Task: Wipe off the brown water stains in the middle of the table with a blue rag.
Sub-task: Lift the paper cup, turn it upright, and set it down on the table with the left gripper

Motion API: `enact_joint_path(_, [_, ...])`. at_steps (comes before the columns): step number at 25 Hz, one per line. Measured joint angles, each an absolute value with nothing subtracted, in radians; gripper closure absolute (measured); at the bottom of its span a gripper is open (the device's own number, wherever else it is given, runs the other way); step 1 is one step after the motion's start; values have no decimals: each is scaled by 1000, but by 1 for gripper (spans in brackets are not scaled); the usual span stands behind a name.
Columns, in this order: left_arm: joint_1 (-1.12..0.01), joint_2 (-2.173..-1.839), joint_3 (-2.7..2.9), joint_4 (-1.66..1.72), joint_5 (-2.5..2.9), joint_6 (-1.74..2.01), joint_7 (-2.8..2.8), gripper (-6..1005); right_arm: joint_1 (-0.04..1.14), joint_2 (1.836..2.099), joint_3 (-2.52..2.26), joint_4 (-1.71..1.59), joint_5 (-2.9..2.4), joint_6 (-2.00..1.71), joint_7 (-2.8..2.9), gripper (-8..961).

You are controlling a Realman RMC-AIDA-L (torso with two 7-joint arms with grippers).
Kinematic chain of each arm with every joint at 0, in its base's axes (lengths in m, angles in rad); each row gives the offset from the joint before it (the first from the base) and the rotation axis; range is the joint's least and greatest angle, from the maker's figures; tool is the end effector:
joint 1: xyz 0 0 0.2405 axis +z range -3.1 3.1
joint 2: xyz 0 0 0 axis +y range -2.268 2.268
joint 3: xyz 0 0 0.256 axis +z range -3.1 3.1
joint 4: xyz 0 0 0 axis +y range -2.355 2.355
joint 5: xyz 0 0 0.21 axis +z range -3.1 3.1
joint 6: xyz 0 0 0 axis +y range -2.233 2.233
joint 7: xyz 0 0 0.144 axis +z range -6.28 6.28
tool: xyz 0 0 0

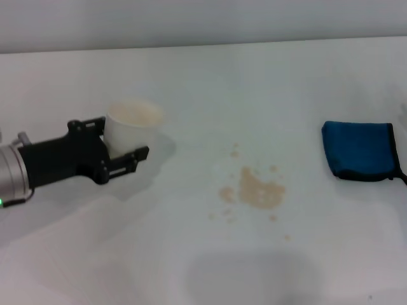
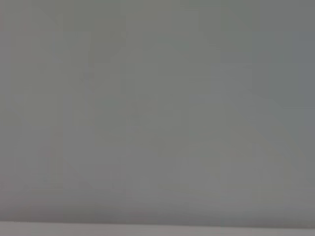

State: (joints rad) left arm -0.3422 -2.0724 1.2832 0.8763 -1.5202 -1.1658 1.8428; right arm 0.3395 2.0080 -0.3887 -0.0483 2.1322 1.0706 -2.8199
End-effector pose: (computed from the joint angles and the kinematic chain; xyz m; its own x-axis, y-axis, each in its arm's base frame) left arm -0.2479 0.3324 -0.0284 0.9011 0.1556 0.4047 0.3120 -0.8809 -0.3560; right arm 0.4245 0.2873 0.0464 0.7169 -0.1482 -0.6813 -0.6767 0.0873 -0.7310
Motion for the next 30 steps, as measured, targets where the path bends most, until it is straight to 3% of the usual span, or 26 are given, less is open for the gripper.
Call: enact_joint_path(30, [-319,-2079,1281,441,-1849,-1052,2413,377,312,2006,-426,-60,2132,1184,-2819,83])
